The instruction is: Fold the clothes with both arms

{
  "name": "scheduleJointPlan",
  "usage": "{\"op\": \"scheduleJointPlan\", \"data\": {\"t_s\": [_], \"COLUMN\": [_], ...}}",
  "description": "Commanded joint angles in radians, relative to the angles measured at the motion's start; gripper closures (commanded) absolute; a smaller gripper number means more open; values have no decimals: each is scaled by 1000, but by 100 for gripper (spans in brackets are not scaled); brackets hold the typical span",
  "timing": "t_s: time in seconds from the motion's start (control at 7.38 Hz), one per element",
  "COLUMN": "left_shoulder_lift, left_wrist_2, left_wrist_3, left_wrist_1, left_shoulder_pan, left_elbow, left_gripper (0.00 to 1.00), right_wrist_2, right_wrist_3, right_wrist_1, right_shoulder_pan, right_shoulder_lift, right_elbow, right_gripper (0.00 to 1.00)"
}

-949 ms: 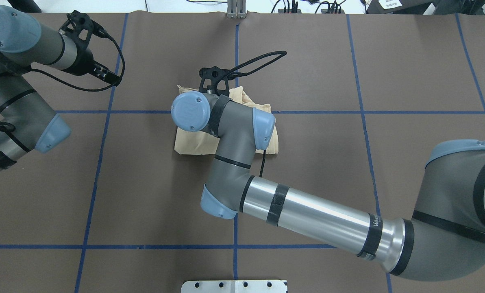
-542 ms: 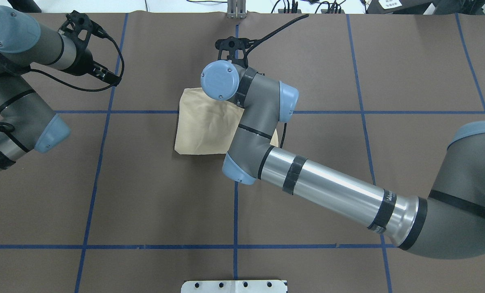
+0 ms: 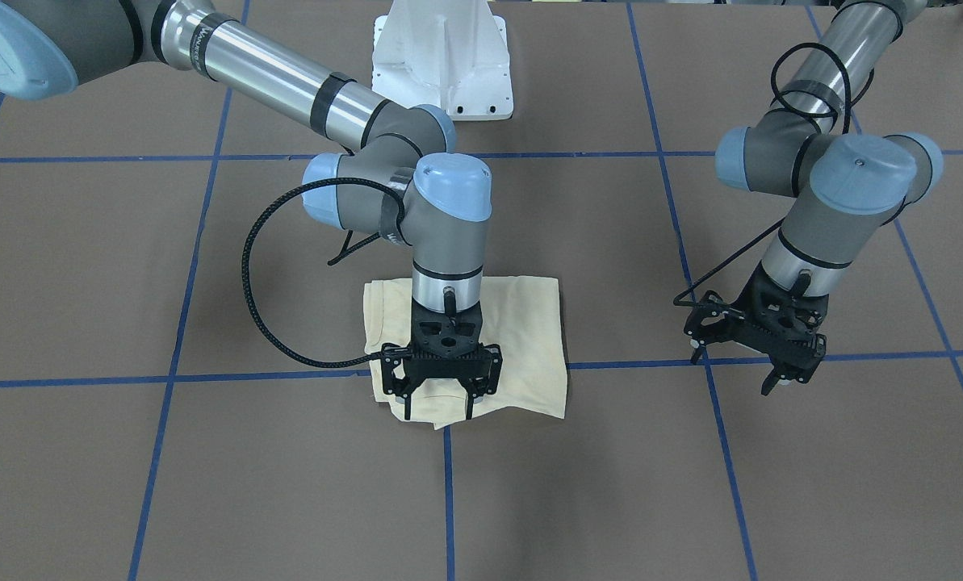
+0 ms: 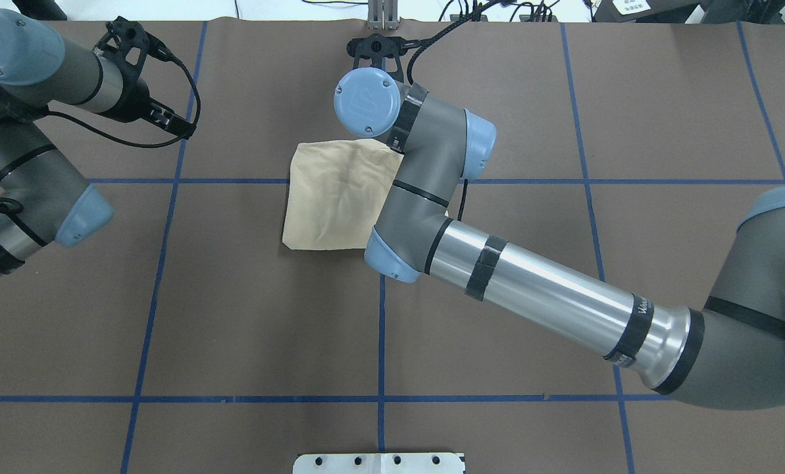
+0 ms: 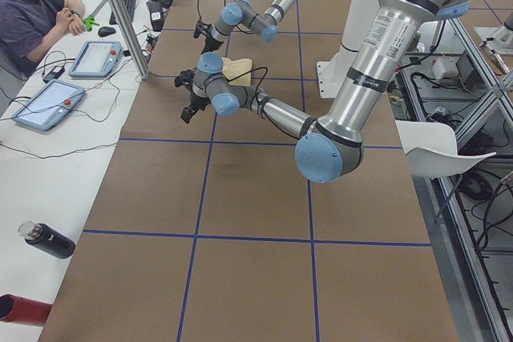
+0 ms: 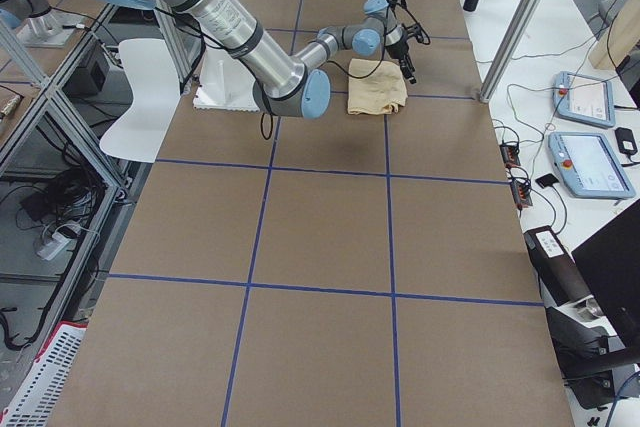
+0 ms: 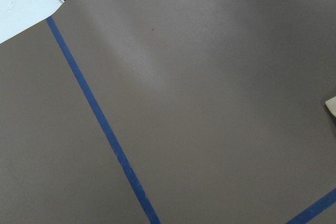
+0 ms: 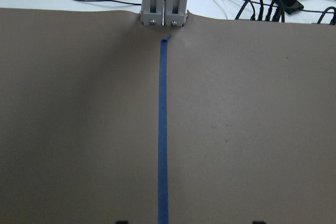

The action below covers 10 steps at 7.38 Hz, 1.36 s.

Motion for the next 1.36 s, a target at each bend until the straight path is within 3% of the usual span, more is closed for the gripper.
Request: {"op": "scheduleJointPlan", "data": {"t_s": [0.0,0.14,0.27,0.41,0.54,0.95,1.22], "left_shoulder_lift": [45,115,186,243,297,445,505], "left_wrist_2": [0,-9,-25,-26,-26,-117,-190], "left_wrist_3": [0,2,9,20,79,465,541], "left_wrist_1": [11,25,77,174,253,277,277], "left_shoulder_pan": [-3,-6,-22,-41,-65,-318,-471], "left_elbow": [-69,-162,-261,-375,-467,-488,-457], "left_gripper": [0,0,0,0,0,0,0], "right_wrist_2": [181,295,349,426,524,743,819], "right_wrist_3": [5,-12,-69,-217,-348,-808,-1139], "right_wrist_1": [-134,-208,-263,-303,-317,-302,-304], "right_shoulder_pan": [31,80,122,198,295,585,779], "right_shoulder_lift": [-87,-178,-332,-468,-592,-873,-1072], "right_elbow": [199,361,559,720,796,821,817], "right_gripper": [0,0,0,0,0,0,0]}}
